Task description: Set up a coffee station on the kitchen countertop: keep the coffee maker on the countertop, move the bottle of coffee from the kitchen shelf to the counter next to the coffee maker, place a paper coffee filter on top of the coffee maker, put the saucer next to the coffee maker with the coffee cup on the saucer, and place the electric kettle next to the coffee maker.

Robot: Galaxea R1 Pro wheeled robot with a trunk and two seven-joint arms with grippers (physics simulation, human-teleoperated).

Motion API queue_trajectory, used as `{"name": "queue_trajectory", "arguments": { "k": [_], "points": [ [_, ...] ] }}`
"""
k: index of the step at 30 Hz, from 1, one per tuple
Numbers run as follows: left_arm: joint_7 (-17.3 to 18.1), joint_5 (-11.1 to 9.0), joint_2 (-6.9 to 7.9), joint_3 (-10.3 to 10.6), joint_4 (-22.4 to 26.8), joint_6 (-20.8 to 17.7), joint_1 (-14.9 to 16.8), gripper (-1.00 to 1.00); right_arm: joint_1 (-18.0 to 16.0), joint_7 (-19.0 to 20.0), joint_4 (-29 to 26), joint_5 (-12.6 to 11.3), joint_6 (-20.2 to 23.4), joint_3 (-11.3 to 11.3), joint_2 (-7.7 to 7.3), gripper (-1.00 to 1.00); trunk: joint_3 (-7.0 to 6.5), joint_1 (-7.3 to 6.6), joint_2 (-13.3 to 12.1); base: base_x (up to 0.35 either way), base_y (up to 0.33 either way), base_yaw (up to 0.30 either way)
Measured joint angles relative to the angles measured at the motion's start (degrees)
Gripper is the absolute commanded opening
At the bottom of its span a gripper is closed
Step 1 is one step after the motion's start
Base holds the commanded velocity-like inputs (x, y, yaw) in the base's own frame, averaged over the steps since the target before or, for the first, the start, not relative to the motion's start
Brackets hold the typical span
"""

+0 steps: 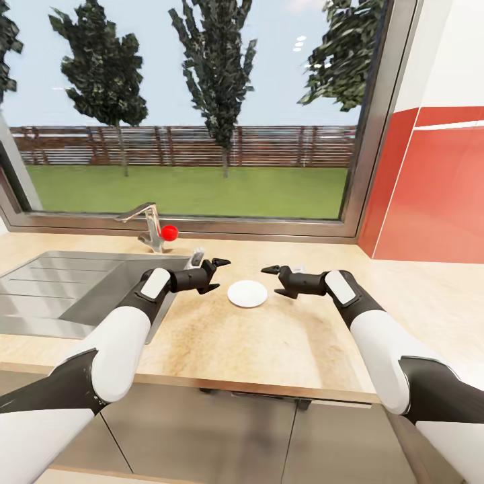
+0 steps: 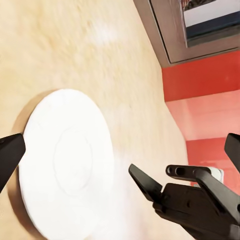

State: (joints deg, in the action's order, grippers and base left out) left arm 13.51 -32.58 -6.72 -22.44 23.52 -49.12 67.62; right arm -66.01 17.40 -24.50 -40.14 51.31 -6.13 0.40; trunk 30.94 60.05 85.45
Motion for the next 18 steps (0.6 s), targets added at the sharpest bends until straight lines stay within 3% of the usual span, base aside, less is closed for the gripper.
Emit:
{"name": "queue_trajectory", "arguments": {
  "k": [18],
  "points": [
    [-0.69,-0.01,0.01,-0.14,-1.97,0.05,0.0,1.0,0.04,-0.09,1.94,-0.05,-0.3,0.05,0.0,1.0,0.0,0.0,0.0,0.0,0.0,0.0]
  ]
}}
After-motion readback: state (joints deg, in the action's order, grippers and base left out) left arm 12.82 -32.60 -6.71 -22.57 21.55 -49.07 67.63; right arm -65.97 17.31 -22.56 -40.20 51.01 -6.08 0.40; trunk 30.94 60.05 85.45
